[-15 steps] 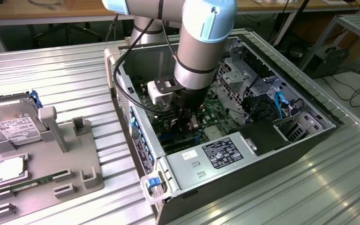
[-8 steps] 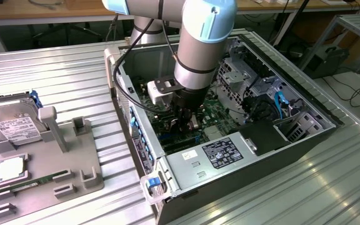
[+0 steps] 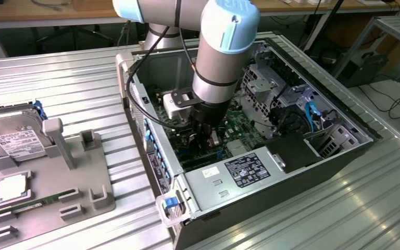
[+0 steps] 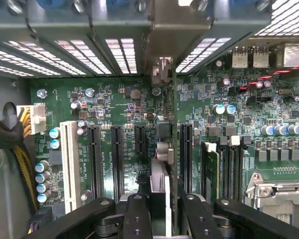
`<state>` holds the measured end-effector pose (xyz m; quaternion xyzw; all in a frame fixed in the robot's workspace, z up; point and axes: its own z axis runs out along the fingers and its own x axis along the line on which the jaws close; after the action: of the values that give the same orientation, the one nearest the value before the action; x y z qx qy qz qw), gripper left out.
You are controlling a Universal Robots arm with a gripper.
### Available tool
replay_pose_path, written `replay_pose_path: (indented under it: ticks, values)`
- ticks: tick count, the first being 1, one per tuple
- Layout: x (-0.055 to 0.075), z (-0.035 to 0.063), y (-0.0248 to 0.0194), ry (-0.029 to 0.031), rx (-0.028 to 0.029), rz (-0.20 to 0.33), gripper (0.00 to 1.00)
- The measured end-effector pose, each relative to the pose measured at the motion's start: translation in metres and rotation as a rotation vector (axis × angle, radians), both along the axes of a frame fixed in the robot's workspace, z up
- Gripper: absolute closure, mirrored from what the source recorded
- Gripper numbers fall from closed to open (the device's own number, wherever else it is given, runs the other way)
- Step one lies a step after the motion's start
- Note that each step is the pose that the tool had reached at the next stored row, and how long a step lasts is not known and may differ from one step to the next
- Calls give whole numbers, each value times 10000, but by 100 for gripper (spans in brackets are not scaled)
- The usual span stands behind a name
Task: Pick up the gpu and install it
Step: 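Insert the gpu into the slot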
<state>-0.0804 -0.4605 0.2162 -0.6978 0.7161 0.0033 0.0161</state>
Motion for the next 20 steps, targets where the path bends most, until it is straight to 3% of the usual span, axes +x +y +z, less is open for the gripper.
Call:
replay_pose_path:
  ticks: [5, 7, 8, 9, 10, 20]
  values:
    - [-1, -1, 0, 0, 1, 1, 72]
    - [2, -17, 4, -23, 41, 1, 71]
    - [1, -6, 4, -9, 14, 1, 71]
    - [-1, 4, 1, -4, -4, 0, 65]
    - [-1, 8, 2, -12, 4, 0, 65]
    - [-1, 468, 2, -67, 2, 0, 65]
